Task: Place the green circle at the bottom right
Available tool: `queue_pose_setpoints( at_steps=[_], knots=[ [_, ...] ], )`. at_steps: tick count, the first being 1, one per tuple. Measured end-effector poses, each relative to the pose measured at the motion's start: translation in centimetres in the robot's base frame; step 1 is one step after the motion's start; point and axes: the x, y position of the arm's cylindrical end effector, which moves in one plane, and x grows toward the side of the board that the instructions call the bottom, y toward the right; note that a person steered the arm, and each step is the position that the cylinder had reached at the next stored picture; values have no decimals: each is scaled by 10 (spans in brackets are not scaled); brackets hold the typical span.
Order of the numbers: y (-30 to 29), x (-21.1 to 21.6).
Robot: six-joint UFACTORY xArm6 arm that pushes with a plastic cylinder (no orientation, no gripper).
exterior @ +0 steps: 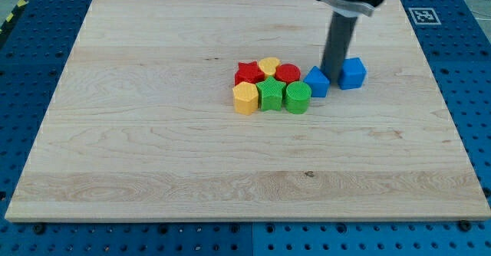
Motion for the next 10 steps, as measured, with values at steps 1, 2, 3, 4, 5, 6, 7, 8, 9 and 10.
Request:
queue_pose_setpoints(
  at_steps=[1, 2, 3, 4, 5, 6, 7, 8, 9, 10],
  knots=[
    [28, 17],
    [26, 8],
    [14, -18],
    [-8, -20],
    [-24, -5],
    [-39, 15],
    [-43, 24],
    [-61, 13],
    [-98, 14],
    [-109, 36]
  ],
)
